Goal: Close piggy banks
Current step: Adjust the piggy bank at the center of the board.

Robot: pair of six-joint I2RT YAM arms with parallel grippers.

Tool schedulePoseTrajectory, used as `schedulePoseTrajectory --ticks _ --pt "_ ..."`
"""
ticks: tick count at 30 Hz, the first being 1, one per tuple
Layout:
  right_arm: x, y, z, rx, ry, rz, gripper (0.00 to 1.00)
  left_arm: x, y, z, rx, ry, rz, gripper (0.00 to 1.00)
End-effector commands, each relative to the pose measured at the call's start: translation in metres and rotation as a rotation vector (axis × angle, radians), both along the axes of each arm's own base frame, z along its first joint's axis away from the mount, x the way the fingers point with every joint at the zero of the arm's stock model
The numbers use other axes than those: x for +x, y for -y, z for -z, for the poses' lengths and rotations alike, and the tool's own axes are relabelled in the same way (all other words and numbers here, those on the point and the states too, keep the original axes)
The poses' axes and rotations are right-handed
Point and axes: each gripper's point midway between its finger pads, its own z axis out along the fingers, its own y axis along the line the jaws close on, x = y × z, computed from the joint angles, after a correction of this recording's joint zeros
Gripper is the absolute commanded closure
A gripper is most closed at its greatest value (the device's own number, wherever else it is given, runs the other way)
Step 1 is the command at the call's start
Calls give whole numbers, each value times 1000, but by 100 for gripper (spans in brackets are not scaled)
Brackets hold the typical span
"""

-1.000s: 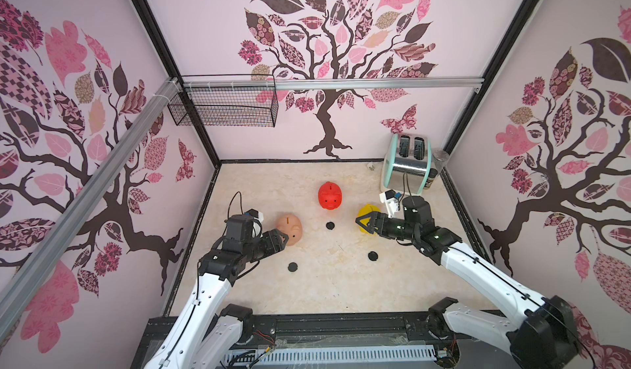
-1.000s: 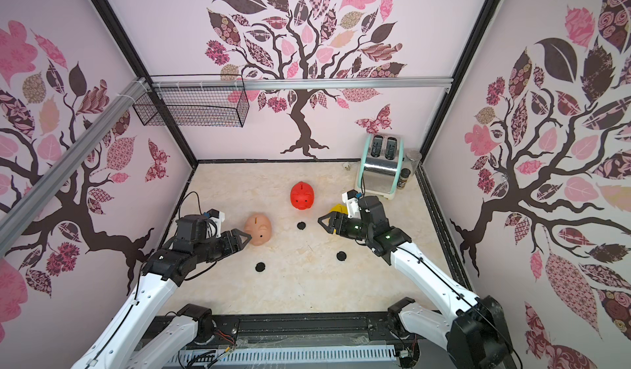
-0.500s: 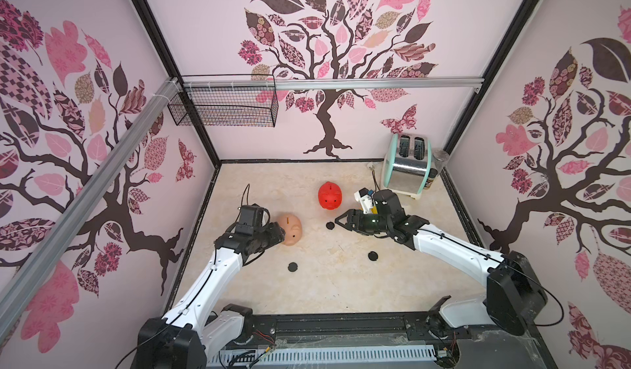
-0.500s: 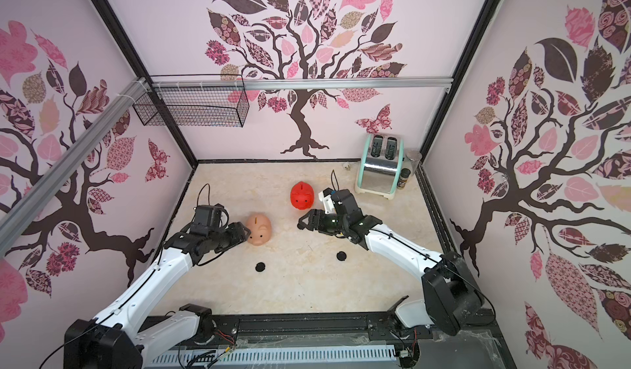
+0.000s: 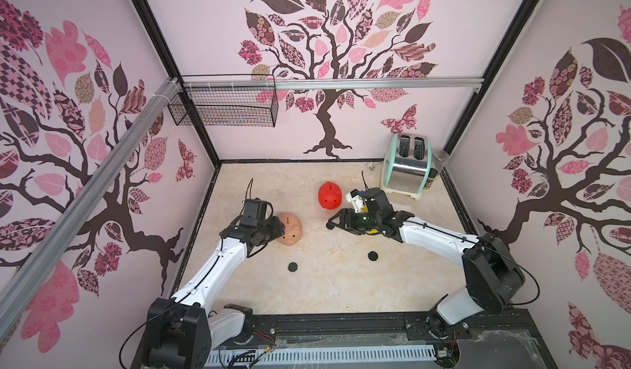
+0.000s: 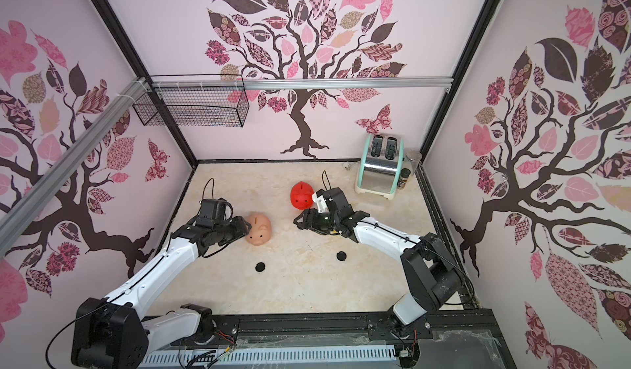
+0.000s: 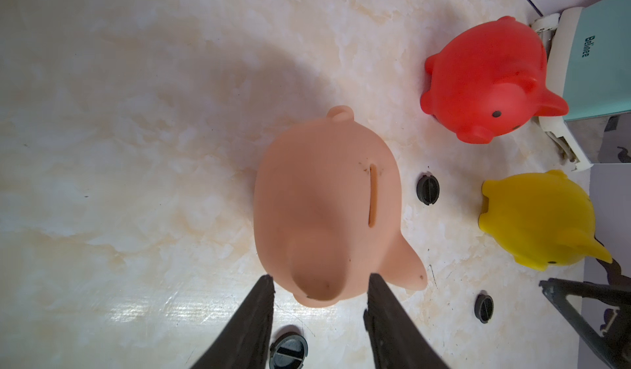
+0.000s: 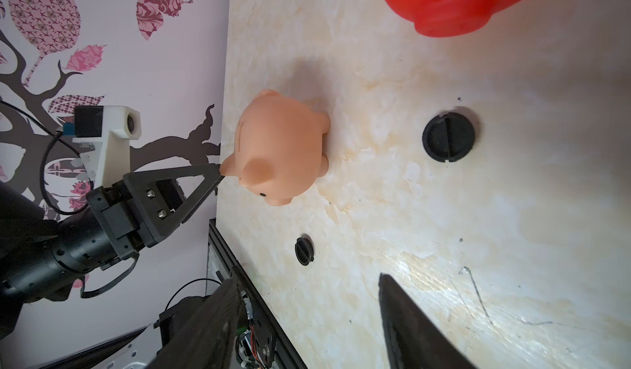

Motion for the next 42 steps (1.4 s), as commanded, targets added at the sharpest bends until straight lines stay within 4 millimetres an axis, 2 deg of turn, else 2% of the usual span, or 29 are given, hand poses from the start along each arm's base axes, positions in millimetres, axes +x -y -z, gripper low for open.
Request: schedulePoseTrajectory --ticks 1,15,27,33,42 --pt "6 -10 -14 34 21 -19 33 9 2 -5 3 25 8 55" --pt "10 -18 -1 32 -23 -34 34 10 6 4 -1 -4 29 65" --pt "10 -19 -1 27 -26 -45 35 6 5 9 5 -31 29 73" --pt "10 -21 -2 30 -26 -50 35 0 2 13 7 -36 17 72" --pt "11 -23 1 24 -34 -53 33 -1 1 16 20 -46 22 64"
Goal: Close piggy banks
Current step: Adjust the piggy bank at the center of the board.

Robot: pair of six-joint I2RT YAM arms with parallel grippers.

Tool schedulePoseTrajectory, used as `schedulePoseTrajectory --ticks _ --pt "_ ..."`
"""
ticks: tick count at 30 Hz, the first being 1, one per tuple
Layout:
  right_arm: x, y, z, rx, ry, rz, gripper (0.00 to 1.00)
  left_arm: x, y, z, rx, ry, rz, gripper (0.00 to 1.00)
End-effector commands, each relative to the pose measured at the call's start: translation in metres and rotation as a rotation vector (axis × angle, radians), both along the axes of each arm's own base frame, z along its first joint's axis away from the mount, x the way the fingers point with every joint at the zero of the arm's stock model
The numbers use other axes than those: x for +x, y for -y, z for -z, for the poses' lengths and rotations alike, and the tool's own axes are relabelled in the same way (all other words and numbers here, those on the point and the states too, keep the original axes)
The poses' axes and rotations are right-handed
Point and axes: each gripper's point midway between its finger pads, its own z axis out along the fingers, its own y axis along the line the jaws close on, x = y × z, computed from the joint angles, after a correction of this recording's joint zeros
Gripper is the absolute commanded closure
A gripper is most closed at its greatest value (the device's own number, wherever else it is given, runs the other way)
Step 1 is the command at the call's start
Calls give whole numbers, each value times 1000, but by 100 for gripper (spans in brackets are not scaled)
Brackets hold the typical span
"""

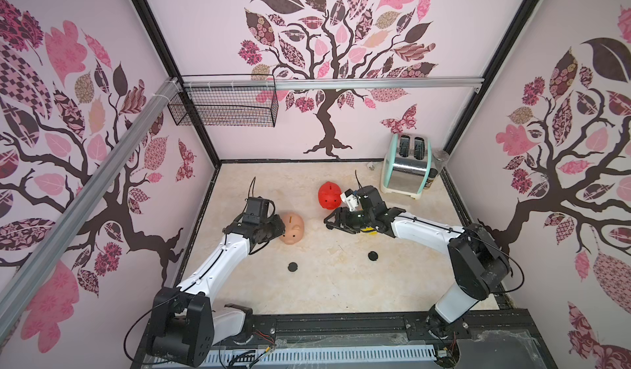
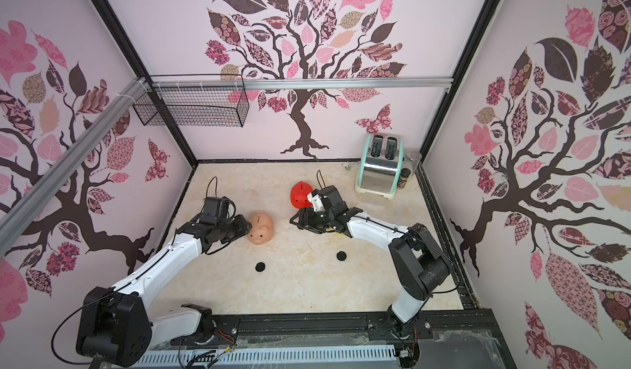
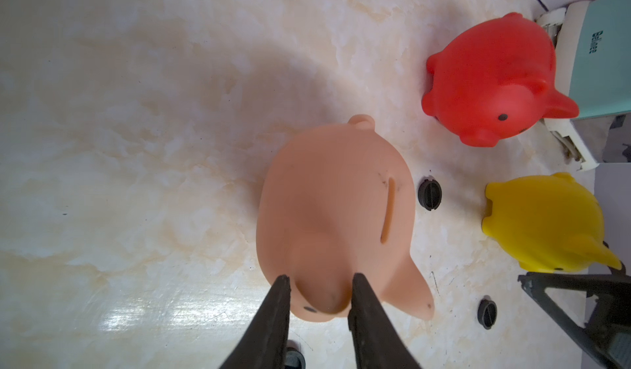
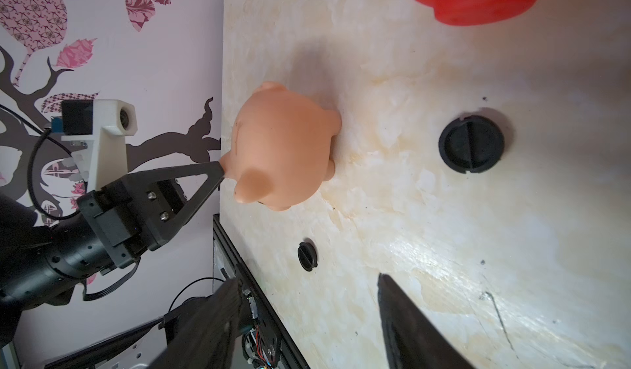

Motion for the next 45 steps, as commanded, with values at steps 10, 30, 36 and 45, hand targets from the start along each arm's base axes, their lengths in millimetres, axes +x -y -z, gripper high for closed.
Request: schedulePoseTrajectory --ticks 10,30,36,45 --pt "4 -13 -5 4 -1 -28 32 -1 -3 13 32 -39 -1 67" --pt "3 -15 -5 -9 7 -42 31 -3 -16 -20 64 12 -16 53" --pt "3 -15 -3 -11 2 -43 30 6 -23 -33 128 31 -11 44" --pt "3 -15 -7 -11 10 -43 30 18 -4 -24 75 64 89 45"
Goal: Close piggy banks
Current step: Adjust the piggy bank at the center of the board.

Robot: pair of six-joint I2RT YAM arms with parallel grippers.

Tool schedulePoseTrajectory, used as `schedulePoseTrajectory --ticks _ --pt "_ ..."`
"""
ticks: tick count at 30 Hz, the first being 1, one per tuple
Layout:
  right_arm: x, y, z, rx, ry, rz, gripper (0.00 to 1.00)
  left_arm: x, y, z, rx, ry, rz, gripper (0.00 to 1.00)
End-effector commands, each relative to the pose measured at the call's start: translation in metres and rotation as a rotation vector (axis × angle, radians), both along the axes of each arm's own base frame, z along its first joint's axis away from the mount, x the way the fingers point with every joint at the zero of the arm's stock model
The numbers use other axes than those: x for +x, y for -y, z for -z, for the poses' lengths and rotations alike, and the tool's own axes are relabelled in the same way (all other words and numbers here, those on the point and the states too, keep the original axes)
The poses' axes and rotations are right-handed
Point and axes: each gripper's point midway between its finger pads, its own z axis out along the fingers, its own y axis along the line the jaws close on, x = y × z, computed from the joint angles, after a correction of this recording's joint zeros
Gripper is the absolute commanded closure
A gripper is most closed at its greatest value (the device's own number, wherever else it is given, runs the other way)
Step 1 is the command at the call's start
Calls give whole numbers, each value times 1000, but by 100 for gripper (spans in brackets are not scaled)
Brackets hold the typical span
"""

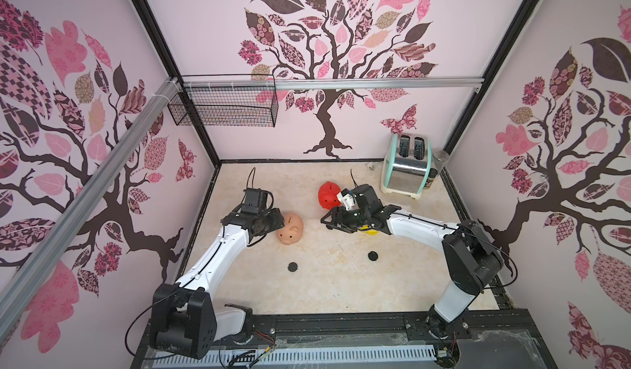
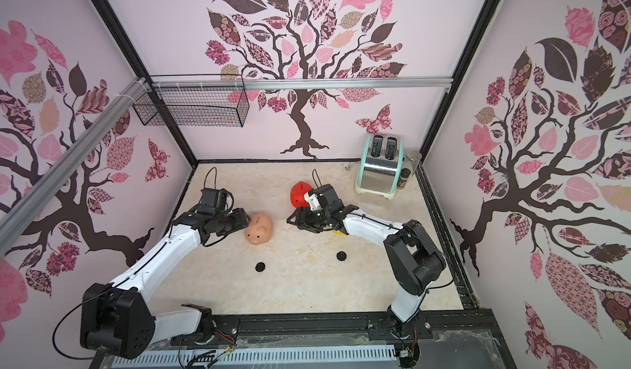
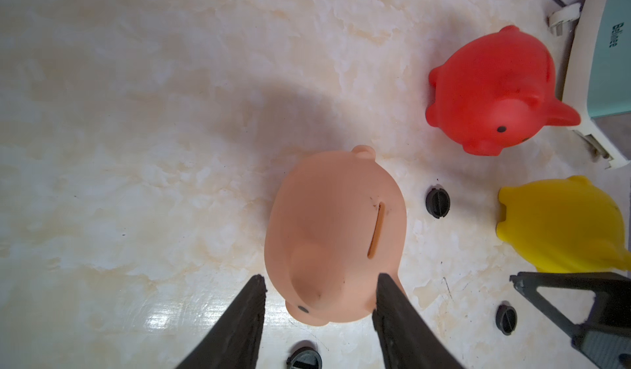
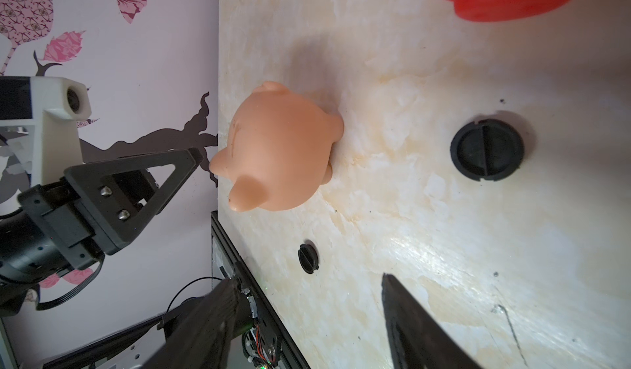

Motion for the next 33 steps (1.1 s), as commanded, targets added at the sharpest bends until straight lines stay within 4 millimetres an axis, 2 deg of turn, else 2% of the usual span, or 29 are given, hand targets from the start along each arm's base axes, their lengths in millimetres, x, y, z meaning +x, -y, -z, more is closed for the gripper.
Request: schedulePoseTrajectory --ticks 1,16,24,33 --pt "1 -4 -10 3 27 -19 30 4 5 -3 -16 57 40 46" --pt "0 -16 -7 10 3 -14 30 -2 7 23 -36 -15 33 56" --pt "-4 -30 -5 1 2 -33 31 -4 4 27 -21 -31 13 61" --pt "-6 -33 -2 -10 -1 -42 31 -4 -1 31 -5 -48 -11 64"
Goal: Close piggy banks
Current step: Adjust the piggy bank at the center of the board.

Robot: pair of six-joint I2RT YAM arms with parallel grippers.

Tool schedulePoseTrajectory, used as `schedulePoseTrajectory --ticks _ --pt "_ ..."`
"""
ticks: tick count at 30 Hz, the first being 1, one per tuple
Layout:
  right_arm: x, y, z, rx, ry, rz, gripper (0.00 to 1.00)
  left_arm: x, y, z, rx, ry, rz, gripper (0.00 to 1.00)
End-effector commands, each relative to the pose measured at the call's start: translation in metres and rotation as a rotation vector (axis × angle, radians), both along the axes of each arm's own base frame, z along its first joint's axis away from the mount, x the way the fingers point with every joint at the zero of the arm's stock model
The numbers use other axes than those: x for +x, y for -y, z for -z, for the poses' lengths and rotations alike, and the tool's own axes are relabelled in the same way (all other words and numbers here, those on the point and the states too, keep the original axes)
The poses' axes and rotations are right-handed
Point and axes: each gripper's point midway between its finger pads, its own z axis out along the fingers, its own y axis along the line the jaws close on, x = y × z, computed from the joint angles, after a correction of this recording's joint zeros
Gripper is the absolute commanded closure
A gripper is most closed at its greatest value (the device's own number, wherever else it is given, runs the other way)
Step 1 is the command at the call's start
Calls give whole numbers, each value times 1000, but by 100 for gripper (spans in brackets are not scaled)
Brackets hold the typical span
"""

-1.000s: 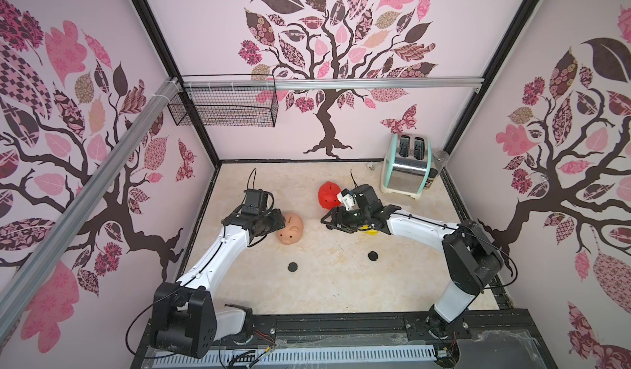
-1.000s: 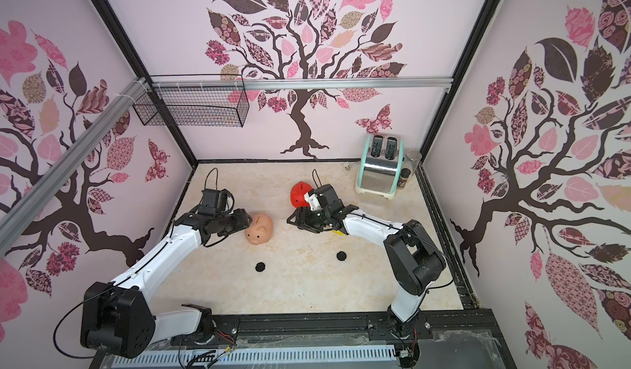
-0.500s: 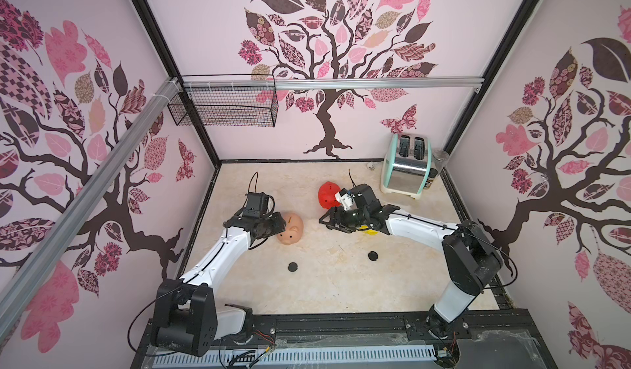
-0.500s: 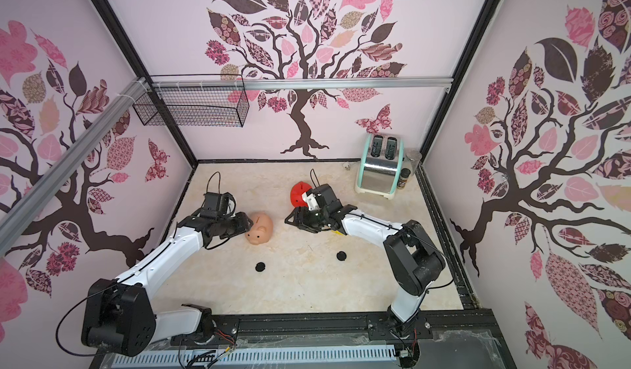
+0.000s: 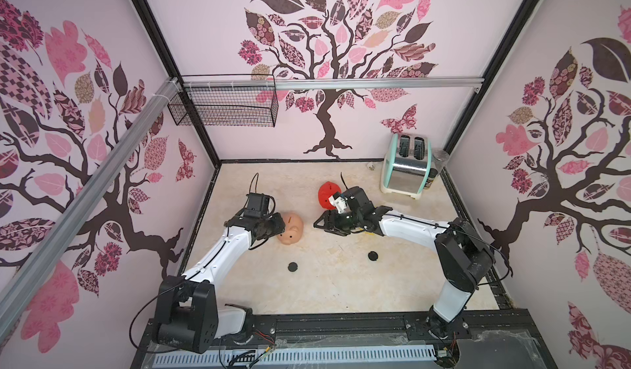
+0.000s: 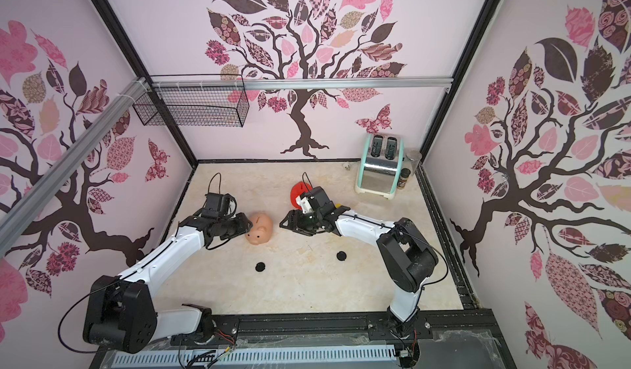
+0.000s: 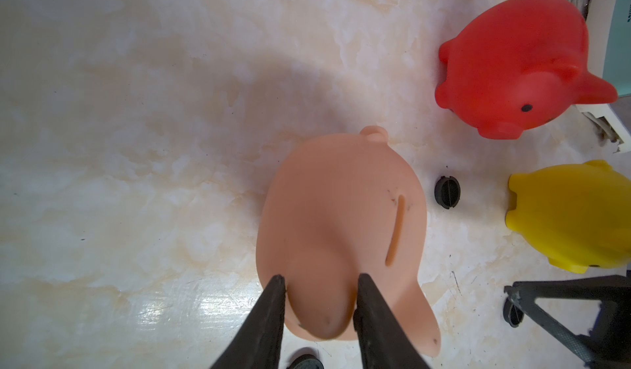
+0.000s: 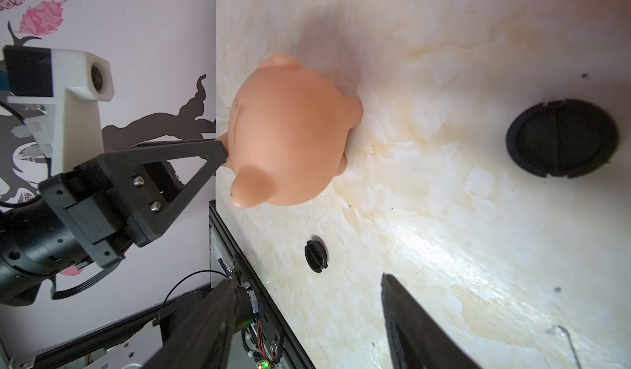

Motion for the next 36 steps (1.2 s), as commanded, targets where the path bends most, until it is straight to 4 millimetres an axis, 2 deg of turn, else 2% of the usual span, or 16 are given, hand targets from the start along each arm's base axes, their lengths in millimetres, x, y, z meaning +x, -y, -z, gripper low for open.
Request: schedulePoseTrajectory --ticks 1,13,23,29,36 --pt "5 -7 -6 0 13 1 31 -1 -6 8 22 -19 -27 64" --pt "4 -8 -4 -5 12 -6 31 -2 -19 18 24 -59 -89 72" --pt "3 -8 -5 -4 15 -13 30 3 -31 24 3 -89 -131 73" --pt "2 -6 -5 -10 20 -16 30 8 -32 20 -12 -79 -141 72" --pt "2 -6 -5 -16 30 -21 30 6 -38 22 -12 -95 -175 71"
